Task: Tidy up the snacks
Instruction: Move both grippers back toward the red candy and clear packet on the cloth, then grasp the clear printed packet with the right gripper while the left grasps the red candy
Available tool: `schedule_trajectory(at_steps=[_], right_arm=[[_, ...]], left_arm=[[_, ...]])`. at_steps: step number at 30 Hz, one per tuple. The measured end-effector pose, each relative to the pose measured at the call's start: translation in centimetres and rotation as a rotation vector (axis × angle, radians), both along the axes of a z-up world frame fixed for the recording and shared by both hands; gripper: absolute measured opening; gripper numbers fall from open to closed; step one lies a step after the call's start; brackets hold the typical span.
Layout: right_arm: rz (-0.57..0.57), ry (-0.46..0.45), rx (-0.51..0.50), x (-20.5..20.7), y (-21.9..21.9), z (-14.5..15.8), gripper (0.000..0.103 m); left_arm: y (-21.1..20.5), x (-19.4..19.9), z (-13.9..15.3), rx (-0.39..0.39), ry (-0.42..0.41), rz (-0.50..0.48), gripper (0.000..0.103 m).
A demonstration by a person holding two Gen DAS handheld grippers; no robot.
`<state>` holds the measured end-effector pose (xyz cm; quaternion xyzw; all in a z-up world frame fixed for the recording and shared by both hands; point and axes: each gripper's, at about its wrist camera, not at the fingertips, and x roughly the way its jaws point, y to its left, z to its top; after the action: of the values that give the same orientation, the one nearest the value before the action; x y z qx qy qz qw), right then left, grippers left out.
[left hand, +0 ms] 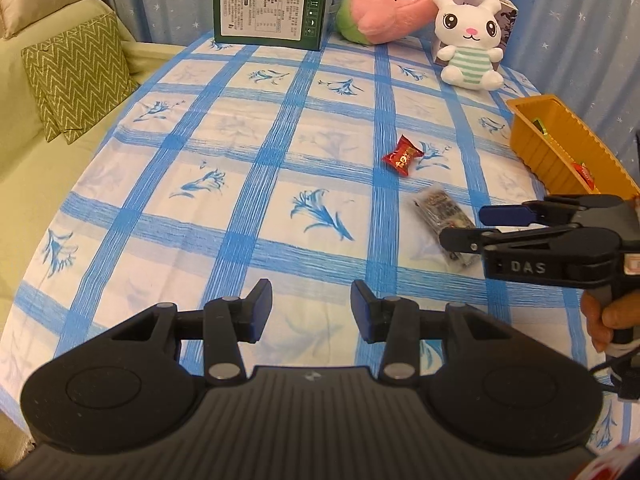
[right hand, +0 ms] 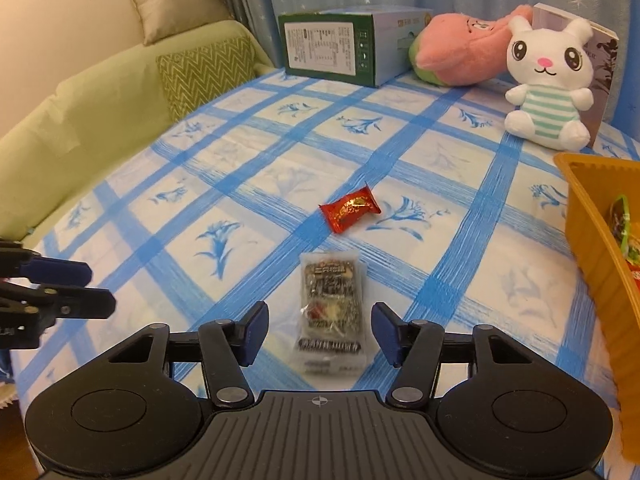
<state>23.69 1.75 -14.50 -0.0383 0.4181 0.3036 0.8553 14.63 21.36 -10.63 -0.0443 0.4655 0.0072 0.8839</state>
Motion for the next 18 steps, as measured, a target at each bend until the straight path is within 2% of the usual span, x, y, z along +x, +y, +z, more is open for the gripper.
schedule_trajectory(at_steps=[7,18], right_arm=[[-0.004,-0.003,-0.044,1.0,1.3,-1.2,0.049],[-0.036,-0.004,-0.055,1.6,1.0,-1.8,0.038]], left_arm=[[0.6,1.6,-0.5,0.005,-0.002,-0.037,0.040],[-0.3,4.8,-1.3,0.007,-0.001,-0.119,0.040]])
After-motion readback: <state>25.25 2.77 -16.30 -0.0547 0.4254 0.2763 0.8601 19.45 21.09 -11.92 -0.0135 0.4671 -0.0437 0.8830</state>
